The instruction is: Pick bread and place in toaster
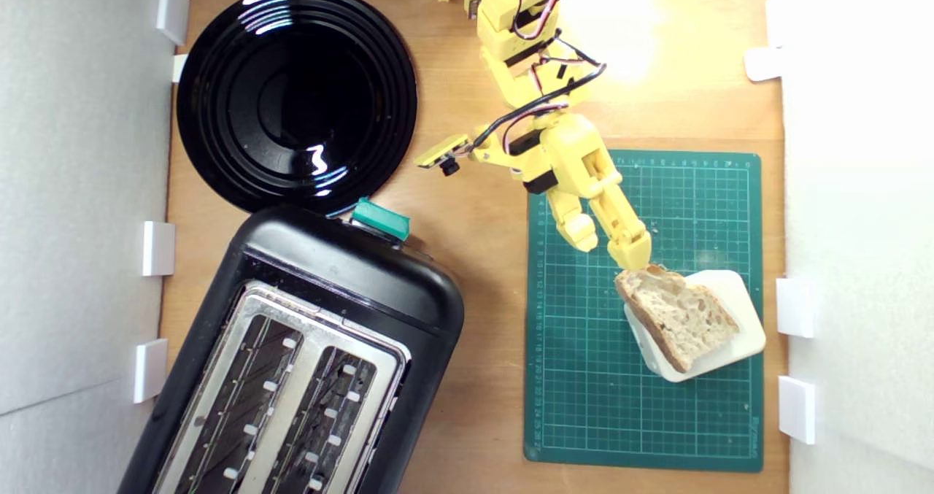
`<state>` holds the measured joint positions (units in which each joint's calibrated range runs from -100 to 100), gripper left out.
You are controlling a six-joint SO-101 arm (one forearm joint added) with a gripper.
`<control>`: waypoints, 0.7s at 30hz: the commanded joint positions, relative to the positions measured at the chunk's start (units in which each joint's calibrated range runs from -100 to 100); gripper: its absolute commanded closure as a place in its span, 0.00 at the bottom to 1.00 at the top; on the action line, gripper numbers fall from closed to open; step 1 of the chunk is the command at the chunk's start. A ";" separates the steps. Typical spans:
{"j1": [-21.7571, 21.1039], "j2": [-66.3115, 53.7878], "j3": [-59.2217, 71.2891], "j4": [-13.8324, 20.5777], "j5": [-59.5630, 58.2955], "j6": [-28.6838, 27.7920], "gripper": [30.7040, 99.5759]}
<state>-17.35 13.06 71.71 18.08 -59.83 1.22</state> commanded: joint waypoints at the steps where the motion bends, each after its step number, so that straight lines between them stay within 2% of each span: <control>1: -1.19 -0.33 -2.39 0.14 -1.86 0.38 0.02; 21: -2.80 5.49 -10.56 0.14 -1.35 0.22 0.02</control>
<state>-18.63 19.11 64.12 18.70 -59.83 1.22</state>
